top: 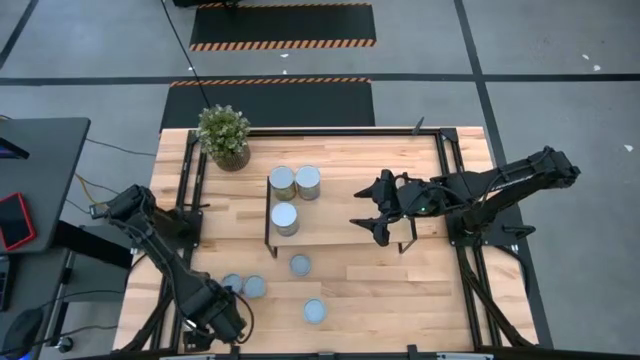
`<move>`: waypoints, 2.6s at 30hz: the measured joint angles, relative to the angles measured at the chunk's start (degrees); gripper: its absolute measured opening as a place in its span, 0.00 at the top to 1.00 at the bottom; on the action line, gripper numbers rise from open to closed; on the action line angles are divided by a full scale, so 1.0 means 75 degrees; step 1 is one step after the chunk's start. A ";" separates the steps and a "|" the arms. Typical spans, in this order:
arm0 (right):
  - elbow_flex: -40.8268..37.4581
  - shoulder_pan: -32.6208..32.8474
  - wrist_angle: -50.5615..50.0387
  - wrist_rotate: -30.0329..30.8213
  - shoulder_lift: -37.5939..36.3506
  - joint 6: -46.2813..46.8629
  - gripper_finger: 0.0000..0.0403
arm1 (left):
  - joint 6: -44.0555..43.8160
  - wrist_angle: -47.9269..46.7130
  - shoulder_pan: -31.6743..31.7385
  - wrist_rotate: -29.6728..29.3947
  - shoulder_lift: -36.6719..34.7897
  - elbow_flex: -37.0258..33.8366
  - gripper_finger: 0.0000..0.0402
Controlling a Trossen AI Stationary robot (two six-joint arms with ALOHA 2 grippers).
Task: Pick and place cans onto a shelf
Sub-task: Put the canned carrots on the shelf
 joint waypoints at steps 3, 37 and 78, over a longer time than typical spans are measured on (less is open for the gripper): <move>0.0000 0.0000 -0.0002 0.0005 0.0000 0.0084 0.14 | 0.0022 -0.0105 -0.0238 -0.0175 0.0000 0.0000 0.02; 0.0000 -0.0006 0.0004 0.0047 0.0006 0.0364 0.14 | 0.0288 0.1278 -0.1130 -0.0685 0.0006 -0.1672 0.02; 0.0000 -0.0039 -0.0003 0.0044 -0.0106 0.0019 0.14 | 0.0146 0.1918 0.0970 -0.0393 0.0038 -0.0643 0.20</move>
